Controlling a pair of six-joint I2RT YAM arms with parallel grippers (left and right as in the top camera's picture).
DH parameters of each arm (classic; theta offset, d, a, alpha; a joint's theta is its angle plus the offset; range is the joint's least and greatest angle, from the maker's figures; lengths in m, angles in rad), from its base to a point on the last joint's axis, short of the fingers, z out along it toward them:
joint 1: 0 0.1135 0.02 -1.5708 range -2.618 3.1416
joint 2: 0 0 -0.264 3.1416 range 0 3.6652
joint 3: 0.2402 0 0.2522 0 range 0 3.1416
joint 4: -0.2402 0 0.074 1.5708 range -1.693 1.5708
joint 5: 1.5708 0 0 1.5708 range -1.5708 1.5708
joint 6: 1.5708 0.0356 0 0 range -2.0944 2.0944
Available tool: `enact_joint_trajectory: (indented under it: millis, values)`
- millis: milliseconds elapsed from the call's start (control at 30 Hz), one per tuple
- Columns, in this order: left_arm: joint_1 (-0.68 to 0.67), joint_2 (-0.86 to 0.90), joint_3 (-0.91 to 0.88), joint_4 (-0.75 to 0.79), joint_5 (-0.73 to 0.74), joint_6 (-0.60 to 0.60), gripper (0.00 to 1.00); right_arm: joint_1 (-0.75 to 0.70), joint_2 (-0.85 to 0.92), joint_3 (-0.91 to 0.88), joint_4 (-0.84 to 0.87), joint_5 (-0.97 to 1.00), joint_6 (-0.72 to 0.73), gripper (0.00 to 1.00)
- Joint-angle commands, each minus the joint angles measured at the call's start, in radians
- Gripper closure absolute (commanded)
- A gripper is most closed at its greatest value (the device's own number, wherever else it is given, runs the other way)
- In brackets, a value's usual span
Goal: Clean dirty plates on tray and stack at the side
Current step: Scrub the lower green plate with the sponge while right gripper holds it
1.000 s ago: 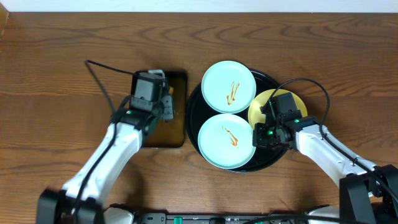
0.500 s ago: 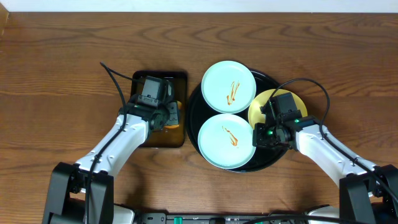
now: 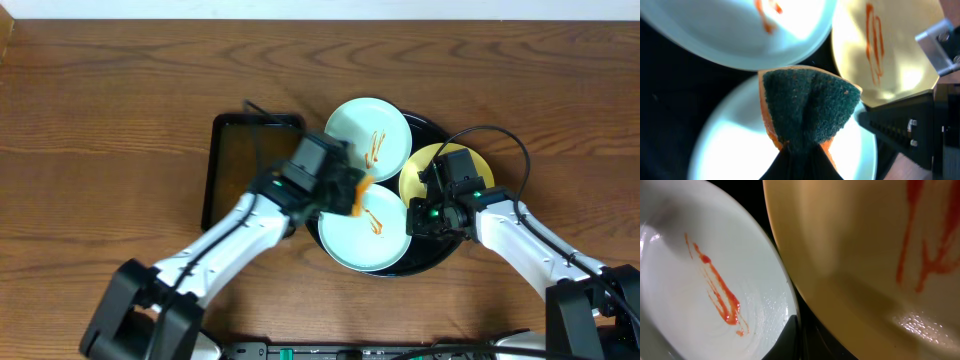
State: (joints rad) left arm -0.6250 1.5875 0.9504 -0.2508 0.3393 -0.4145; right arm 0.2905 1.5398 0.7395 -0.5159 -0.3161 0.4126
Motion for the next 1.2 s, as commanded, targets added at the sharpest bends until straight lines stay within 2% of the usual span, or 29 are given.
enact_joint_trajectory:
  millis: [0, 167, 400, 500, 567, 800, 1000, 1167]
  values:
    - [-0.082, 0.071, 0.02, 0.037, 0.0, -0.177, 0.92, 0.012, 0.003, -0.004, -0.001, 0.012, -0.002, 0.99]
    - [-0.187, 0.158, 0.019, 0.076, 0.001, -0.293, 0.93, 0.012, 0.003, -0.004, -0.004, 0.012, -0.002, 0.99]
    - [-0.249, 0.207, 0.019, 0.098, -0.01, -0.294, 0.92, 0.012, 0.003, -0.004, -0.004, 0.012, -0.002, 0.99]
    - [-0.248, 0.208, 0.019, 0.09, -0.109, -0.294, 0.93, 0.012, 0.003, -0.004, -0.007, 0.012, -0.002, 0.99]
    - [-0.226, 0.208, 0.019, 0.088, -0.288, -0.294, 0.93, 0.012, 0.003, -0.004, -0.021, 0.012, -0.002, 0.99]
    - [-0.18, 0.208, 0.019, 0.09, -0.383, -0.293, 0.92, 0.012, 0.003, -0.004, -0.055, 0.012, -0.002, 0.99]
    - [-0.164, 0.208, 0.019, 0.105, -0.38, -0.29, 0.92, 0.012, 0.003, -0.004, -0.06, 0.012, -0.002, 0.99]
    - [-0.179, 0.208, 0.019, 0.13, -0.21, -0.29, 0.93, 0.012, 0.003, -0.004, -0.06, 0.012, -0.002, 0.99]
